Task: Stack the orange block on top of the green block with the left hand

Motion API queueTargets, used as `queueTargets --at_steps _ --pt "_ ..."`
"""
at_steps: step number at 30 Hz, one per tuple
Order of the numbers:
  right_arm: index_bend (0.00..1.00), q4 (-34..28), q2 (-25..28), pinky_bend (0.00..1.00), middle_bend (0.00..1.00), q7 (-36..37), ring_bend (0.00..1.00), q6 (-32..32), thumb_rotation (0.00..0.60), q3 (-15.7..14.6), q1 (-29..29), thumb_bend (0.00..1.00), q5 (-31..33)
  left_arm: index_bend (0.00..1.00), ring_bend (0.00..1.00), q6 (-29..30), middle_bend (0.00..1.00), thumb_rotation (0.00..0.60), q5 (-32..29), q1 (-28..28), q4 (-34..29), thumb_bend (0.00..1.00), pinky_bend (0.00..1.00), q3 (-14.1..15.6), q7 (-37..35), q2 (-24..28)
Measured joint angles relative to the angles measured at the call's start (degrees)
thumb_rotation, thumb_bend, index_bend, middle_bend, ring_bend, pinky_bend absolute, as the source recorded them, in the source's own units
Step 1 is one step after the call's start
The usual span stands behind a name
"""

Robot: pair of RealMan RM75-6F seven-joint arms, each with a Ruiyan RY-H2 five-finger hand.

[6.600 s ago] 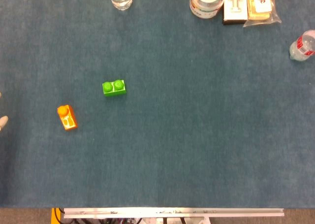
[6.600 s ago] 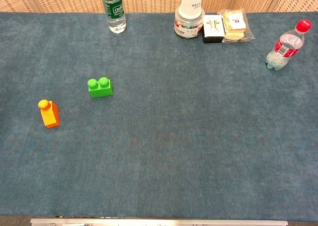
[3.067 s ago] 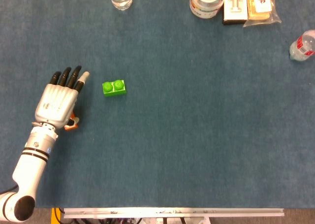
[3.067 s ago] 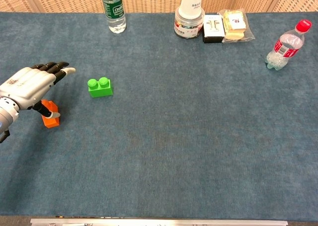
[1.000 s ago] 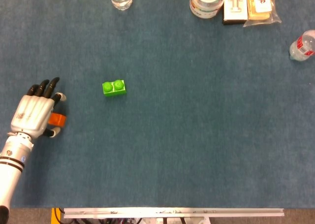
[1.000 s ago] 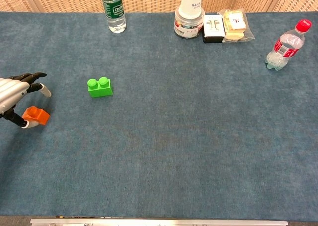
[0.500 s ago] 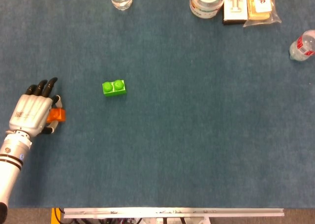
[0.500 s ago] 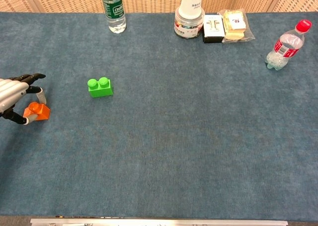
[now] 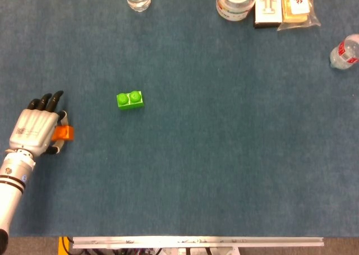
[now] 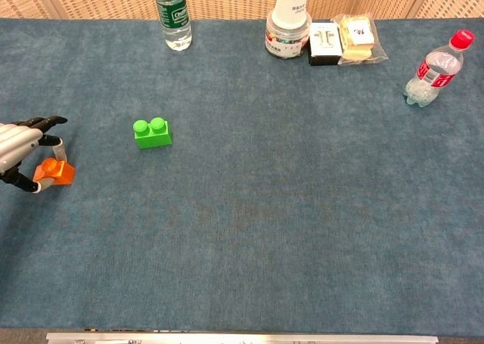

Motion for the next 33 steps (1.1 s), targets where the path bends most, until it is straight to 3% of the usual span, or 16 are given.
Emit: queueTargets --at_steps 6,19,25,33 --pt "0.29 0.0 0.0 0.31 0.22 0.0 0.10 0.0 0.600 0.0 0.0 0.08 0.0 0.53 0.00 0.7 0.00 0.600 0.5 0.1 -0.3 0.33 0.11 0.1 -0.4 0.0" --pt "0.29 -0.2 0.4 0.31 0.22 0.6 0.10 0.5 0.600 0.2 -0.2 0.08 0.0 0.54 0.00 2.0 0.00 0.600 -0.1 -1.7 -6.4 0.33 0.11 -1.2 4.2 3.0" --pt "0.29 -0.2 0.6 0.31 0.22 1.0 0.10 0.6 0.600 0.2 -0.3 0.08 0.0 0.54 0.00 1.9 0.00 0.600 -4.2 -5.1 -12.6 0.33 0.11 -3.4 10.4 5.7" --pt "0.29 -0.1 0.9 0.31 0.22 1.5 0.10 0.9 0.600 0.4 -0.4 0.08 0.0 0.54 0.00 1.4 0.00 0.600 -14.3 -10.9 -20.1 0.33 0.11 -6.5 17.1 8.4"
